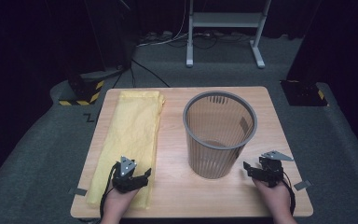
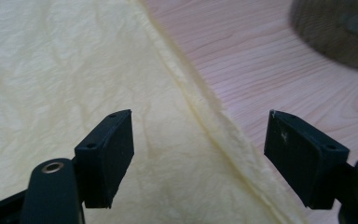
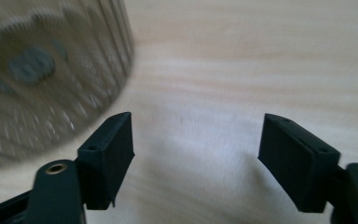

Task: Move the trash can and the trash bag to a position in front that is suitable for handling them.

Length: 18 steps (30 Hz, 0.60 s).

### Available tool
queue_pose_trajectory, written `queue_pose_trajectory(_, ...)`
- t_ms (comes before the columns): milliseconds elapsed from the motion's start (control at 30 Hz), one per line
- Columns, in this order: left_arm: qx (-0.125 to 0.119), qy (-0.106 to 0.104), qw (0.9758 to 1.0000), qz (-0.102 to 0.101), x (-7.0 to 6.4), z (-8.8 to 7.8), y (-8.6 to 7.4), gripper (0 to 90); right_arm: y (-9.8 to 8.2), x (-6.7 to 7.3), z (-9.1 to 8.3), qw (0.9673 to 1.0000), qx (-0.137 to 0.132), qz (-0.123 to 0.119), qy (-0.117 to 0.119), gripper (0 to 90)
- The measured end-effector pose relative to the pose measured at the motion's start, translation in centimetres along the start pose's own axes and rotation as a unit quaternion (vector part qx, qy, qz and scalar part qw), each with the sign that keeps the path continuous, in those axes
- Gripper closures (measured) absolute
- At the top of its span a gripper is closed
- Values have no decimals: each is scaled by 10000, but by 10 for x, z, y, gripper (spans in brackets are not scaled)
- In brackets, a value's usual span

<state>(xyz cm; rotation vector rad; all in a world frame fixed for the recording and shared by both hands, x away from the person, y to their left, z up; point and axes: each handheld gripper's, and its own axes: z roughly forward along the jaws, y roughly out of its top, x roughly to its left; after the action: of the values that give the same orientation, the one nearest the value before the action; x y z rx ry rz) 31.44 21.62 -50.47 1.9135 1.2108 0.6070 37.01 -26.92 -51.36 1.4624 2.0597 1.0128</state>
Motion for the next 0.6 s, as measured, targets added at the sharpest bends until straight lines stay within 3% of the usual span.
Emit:
queue_pose_trajectory(67,32,-271,9996,-61,1,1,0,230,4,4,-1,9999,-146,-48,-68,275)
queue_pose_trajectory(233,-5,-266,9996,-35,5,1,0,159,21,16,-6,9988,-433,-169,-133,315)
queue_pose_trajectory(333,6,-211,9997,-75,10,2,0,148,32,23,-8,9983,-583,7,-5,357)
queue_pose_trajectory(400,39,-157,9998,-70,13,3,-1,146,36,28,-8,9982,-587,0,-131,435)
queue_pose_trajectory(500,-7,-137,9999,-97,16,1,-1,145,40,34,-5,9985,-500,211,-97,468)
queue_pose_trajectory(600,-39,-125,9999,-96,17,2,-1,144,47,45,0,9989,-430,111,-117,473)
